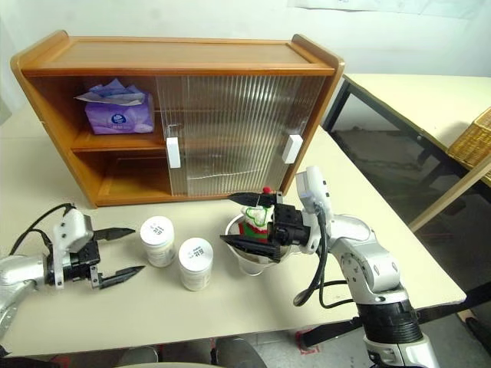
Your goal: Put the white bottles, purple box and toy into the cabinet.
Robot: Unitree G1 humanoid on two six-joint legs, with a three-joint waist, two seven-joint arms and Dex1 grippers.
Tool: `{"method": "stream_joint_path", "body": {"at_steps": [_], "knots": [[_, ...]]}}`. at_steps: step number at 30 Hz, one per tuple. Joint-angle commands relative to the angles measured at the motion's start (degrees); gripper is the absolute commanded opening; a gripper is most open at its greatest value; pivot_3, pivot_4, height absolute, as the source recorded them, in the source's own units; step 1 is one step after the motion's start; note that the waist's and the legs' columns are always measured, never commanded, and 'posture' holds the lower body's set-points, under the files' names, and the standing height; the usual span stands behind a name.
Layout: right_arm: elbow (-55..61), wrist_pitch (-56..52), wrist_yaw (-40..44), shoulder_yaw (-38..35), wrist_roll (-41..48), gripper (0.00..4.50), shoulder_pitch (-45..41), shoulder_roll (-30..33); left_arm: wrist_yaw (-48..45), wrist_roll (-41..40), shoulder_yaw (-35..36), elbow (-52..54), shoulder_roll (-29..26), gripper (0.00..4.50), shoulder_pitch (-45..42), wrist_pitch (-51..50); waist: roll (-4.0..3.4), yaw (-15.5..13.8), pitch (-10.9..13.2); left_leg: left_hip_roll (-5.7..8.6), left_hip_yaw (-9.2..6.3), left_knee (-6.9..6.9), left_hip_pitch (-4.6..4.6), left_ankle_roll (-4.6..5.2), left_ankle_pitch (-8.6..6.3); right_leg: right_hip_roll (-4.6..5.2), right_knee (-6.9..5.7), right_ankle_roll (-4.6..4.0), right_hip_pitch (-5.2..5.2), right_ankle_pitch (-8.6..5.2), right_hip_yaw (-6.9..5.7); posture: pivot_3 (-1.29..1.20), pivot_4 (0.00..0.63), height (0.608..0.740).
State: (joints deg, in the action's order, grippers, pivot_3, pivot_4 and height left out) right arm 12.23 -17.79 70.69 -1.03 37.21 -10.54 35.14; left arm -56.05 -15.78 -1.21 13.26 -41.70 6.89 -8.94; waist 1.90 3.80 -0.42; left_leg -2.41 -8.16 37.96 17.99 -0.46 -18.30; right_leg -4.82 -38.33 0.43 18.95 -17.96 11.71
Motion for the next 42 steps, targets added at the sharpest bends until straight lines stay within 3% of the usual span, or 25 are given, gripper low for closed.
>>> {"method": "stream_joint_path", "body": {"at_steps": [1,12,15,17,20,31,42], "knots": [[1.1,-1.23,-0.32,0.11,0.08,4.5,-0.67,0.81,-0.07,3.12,-3.97,-1.27,0.48,4.48,-1.87,0.06,-0.08,-0.03,-0.04,0.0,0.0,0.0,0.01,0.0,0.0,0.0,0.0,0.0,0.0,0.0,0.0,-0.08,0.0,0.74],[2.46,-2.48,-1.59,-0.42,0.16,4.5,-0.98,0.97,6.44,7.44,-9.56,-7.29,9.9,4.48,-8.59,-2.35,-0.19,-0.13,-0.09,0.04,0.04,0.06,0.21,-0.04,0.04,0.0,0.01,0.21,-0.16,0.08,0.04,-0.1,0.0,0.74],[2.51,-2.41,-2.15,-0.61,0.22,4.5,-0.89,0.81,5.53,6.97,-9.97,-7.36,9.85,3.92,-8.21,-3.44,-0.22,-0.01,-0.11,0.03,0.04,0.04,0.19,-0.04,0.03,-0.01,0.02,0.66,-0.17,0.27,0.05,-0.11,0.0,0.74],[2.34,-2.04,-2.04,-0.45,-0.02,4.5,-0.77,0.86,4.87,6.11,-9.95,-7.03,9.76,3.31,-7.91,-4.39,-0.22,-0.01,-0.11,0.04,0.04,0.04,0.18,-0.03,0.04,-0.01,0.01,0.66,-0.18,0.24,0.06,-0.11,0.0,0.74],[1.88,-1.6,-2.06,-0.46,-0.13,4.5,-0.98,0.66,6.76,4.94,-7.35,-6.62,10.33,3.15,-7.64,-4.46,-0.22,0.08,-0.11,0.04,0.04,0.04,0.07,-0.02,0.04,-0.01,0.01,0.26,-0.21,0.02,0.07,-0.11,0.0,0.74],[0.44,-1.37,-1.76,0.14,-0.25,4.5,-2.49,-0.4,27.84,6.47,6.51,-11.69,16.18,3.15,-16.27,-5.1,-0.17,-0.31,-0.07,0.08,0.05,0.06,0.05,-0.02,0.05,-0.03,0.06,0.58,-0.37,0.12,0.13,-0.08,0.0,0.74],[0.74,-1.19,-1.72,0.01,-0.35,4.5,-2.41,-0.39,37.7,12.45,3.31,-25.05,22.53,3.15,-29.67,-6.12,-0.01,-1.09,0.03,0.09,0.05,0.07,0.1,-0.53,0.34,-0.01,0.11,1.13,-0.41,0.3,0.17,-0.09,0.0,0.74]]}}
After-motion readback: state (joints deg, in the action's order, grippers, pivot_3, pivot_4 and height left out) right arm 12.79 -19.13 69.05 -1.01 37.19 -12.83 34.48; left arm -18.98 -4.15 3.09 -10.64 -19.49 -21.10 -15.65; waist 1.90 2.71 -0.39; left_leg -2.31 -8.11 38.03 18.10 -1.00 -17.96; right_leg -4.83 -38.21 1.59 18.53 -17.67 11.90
